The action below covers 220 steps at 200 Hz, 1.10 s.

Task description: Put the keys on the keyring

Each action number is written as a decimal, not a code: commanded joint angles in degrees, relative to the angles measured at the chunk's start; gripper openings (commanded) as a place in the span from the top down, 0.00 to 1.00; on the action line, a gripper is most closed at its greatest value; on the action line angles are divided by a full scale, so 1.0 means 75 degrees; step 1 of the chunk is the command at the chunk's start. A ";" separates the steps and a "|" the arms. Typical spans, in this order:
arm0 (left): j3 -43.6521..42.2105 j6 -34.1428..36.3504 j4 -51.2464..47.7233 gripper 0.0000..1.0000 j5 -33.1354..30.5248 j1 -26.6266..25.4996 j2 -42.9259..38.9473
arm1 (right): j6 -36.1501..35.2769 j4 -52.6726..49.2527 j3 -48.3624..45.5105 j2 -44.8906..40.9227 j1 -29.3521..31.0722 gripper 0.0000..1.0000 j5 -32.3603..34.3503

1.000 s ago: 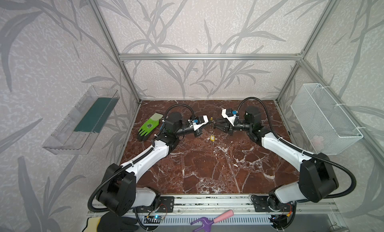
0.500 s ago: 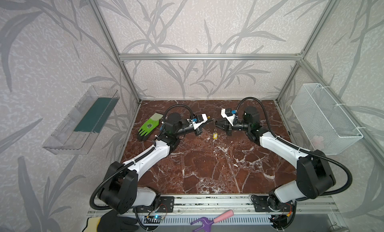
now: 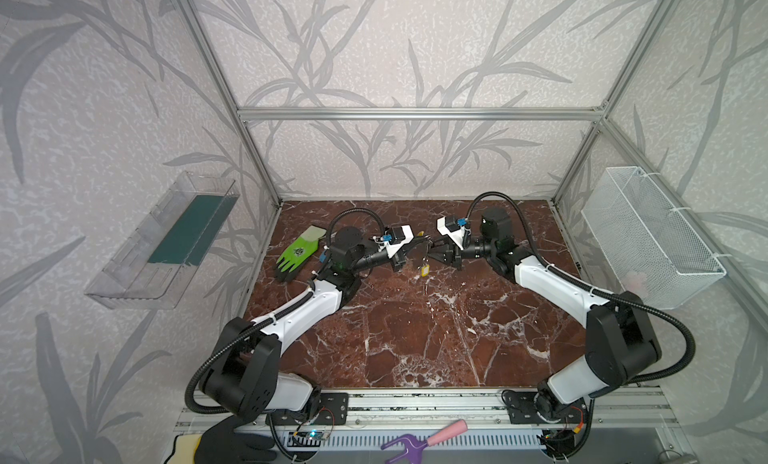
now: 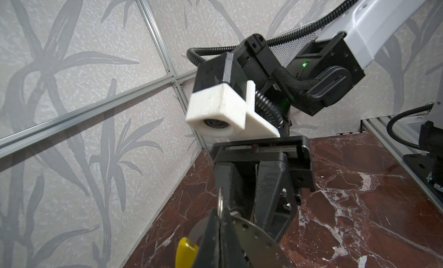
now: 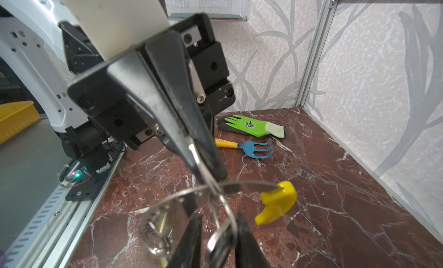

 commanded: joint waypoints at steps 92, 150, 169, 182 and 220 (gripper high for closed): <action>0.0053 0.0271 -0.0270 1.00 0.0252 0.0055 -0.0097 | -0.1563 -0.0081 -0.0429 -0.1596 -0.0517 0.72 0.0918; 0.0074 0.0384 -0.0443 1.00 0.0267 0.0053 -0.0130 | -0.1653 -0.0551 0.0255 -0.1168 -0.0105 0.75 0.0384; 0.0093 0.0403 -0.0432 1.00 0.0292 0.0046 -0.0127 | -0.1619 -0.0578 0.0271 -0.1055 -0.0081 0.76 0.0259; 0.0099 0.0403 -0.0442 1.00 0.0312 0.0045 -0.0129 | -0.1616 -0.0622 0.0279 -0.1003 -0.0071 0.77 0.0233; 0.0126 0.0397 -0.0455 1.00 0.0340 0.0028 -0.0143 | -0.1735 -0.0809 0.0285 -0.0909 -0.0070 0.79 0.0320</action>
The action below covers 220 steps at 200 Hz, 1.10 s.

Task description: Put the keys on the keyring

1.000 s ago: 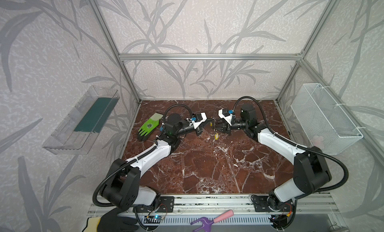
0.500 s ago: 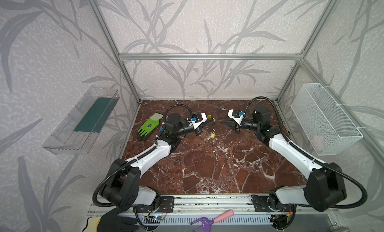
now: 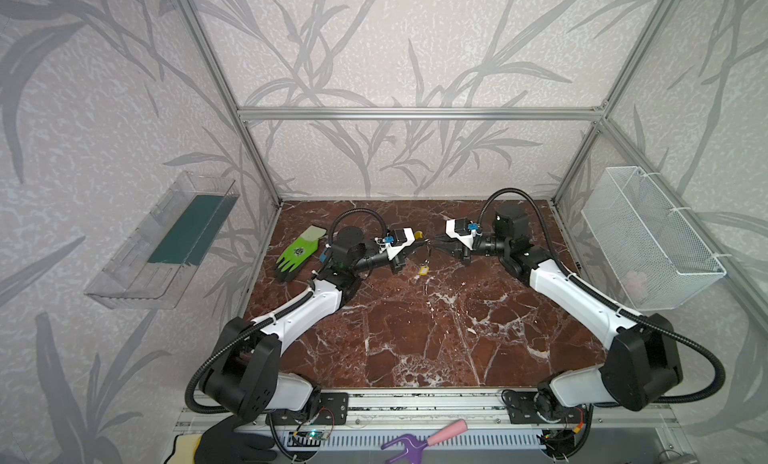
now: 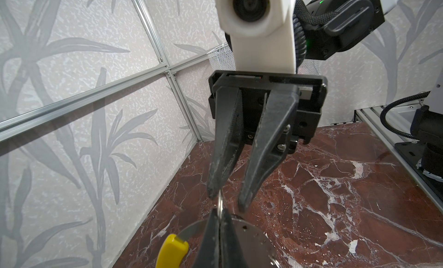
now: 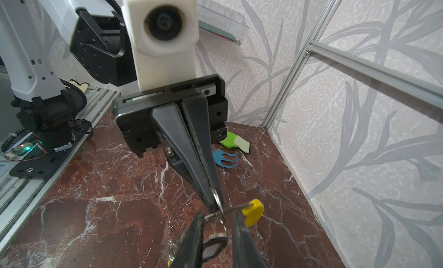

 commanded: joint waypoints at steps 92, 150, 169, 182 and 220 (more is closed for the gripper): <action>0.0261 0.0102 -0.0069 1.00 0.0226 -0.0024 -0.0065 | -0.0025 -0.0116 0.0241 0.0162 0.0036 0.97 -0.0314; 0.0482 0.0934 -0.1157 0.94 -0.0233 -0.0045 -0.0099 | 0.0217 -0.0237 0.0306 0.0186 0.0034 1.00 -0.0331; 0.0653 0.1694 -0.2100 0.82 -0.0658 -0.0046 -0.0220 | 0.0234 -0.0554 0.0359 0.0197 0.0036 1.00 -0.0161; 0.0746 0.2157 -0.2615 0.78 -0.0933 -0.0055 -0.0316 | 0.0186 -0.0858 0.0448 0.0219 0.0036 1.00 -0.0041; 0.0990 0.2993 -0.3612 0.69 -0.1616 -0.0055 -0.0490 | 0.0041 -0.1873 0.0907 0.0405 0.0046 1.00 0.0313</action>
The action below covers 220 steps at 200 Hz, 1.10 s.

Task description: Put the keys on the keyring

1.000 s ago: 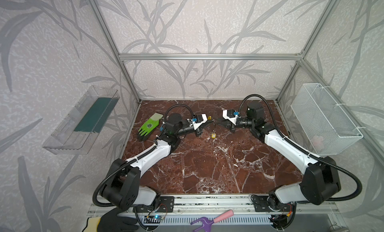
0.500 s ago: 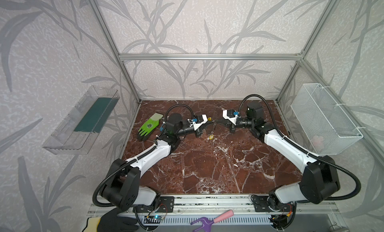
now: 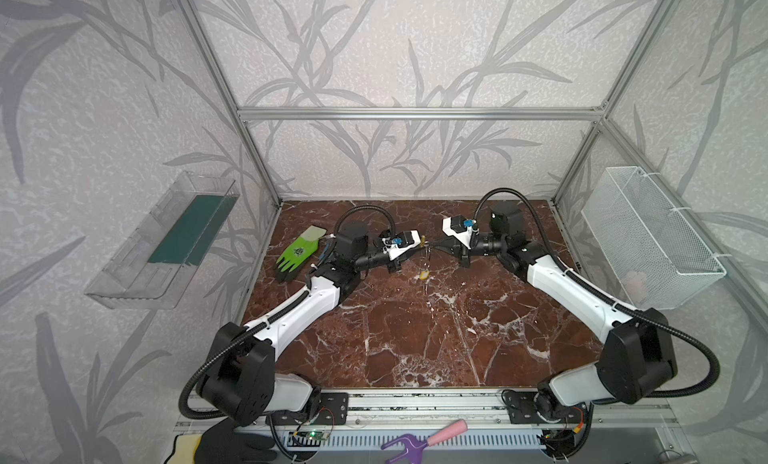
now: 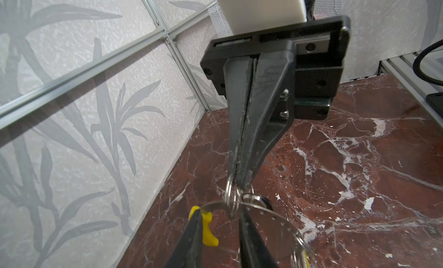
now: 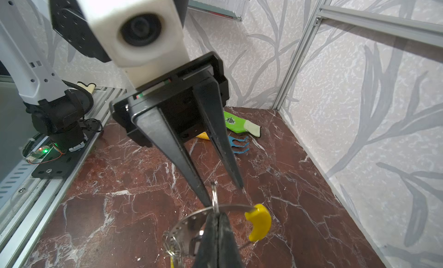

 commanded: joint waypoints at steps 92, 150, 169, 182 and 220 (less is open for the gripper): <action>0.0523 0.1472 -0.1530 0.66 -0.1019 -0.0289 -0.0493 | -0.0616 -0.3019 0.1729 0.0744 0.0460 1.00 0.1406; 0.0617 0.1374 -0.1619 0.67 -0.1139 -0.0323 -0.0355 | -0.0699 -0.3165 0.1777 0.0721 0.0557 1.00 0.1518; 0.0654 0.1309 -0.1570 0.67 -0.1105 -0.0335 -0.0282 | -0.0734 -0.3233 0.1775 0.0674 0.0586 1.00 0.1554; 0.0680 0.1266 -0.1542 0.67 -0.1035 -0.0358 -0.0241 | -0.0735 -0.3277 0.1789 0.0660 0.0603 1.00 0.1566; 0.0687 0.1231 -0.1522 0.69 -0.0901 -0.0420 -0.0163 | -0.0775 -0.3305 0.1754 0.0584 0.0628 1.00 0.1616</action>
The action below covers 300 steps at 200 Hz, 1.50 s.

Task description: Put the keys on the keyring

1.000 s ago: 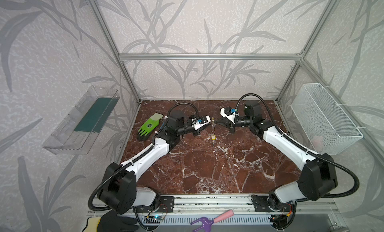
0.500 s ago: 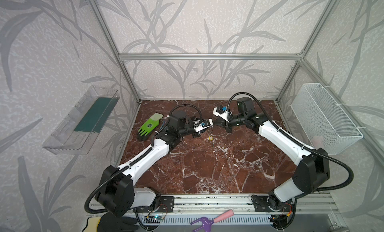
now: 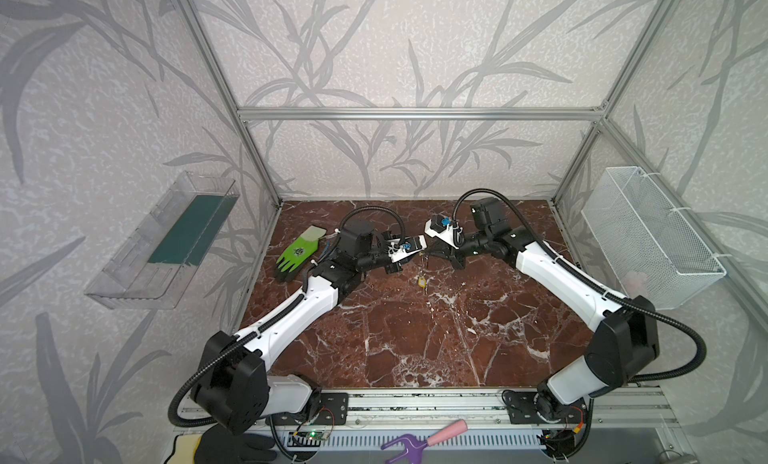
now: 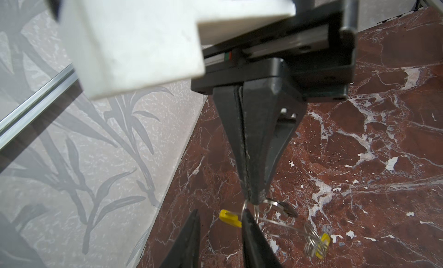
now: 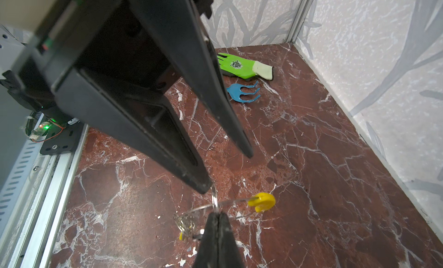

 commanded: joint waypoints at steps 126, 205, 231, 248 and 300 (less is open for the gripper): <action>0.0384 0.0018 -0.0302 0.73 0.0133 -0.0097 0.0463 | -0.0298 -0.0017 0.0177 -0.0233 0.0039 1.00 0.0022; 0.0535 0.0228 -0.0560 0.81 0.0286 -0.0094 0.0644 | -0.0438 0.0375 -0.0023 -0.0341 0.0043 1.00 -0.0075; 0.0572 0.0298 -0.0650 0.85 0.0357 -0.0097 0.0667 | -0.0464 0.0746 -0.0216 -0.0449 0.0045 1.00 -0.0092; 0.0600 0.0322 -0.0689 0.93 0.0465 -0.0078 0.0688 | -0.0462 0.1028 -0.0362 -0.0519 0.0045 1.00 -0.0104; 0.0387 -0.0210 0.0065 1.00 0.0762 -0.0002 0.0593 | -0.0295 0.1800 -0.0929 -0.0772 0.0034 0.80 0.0552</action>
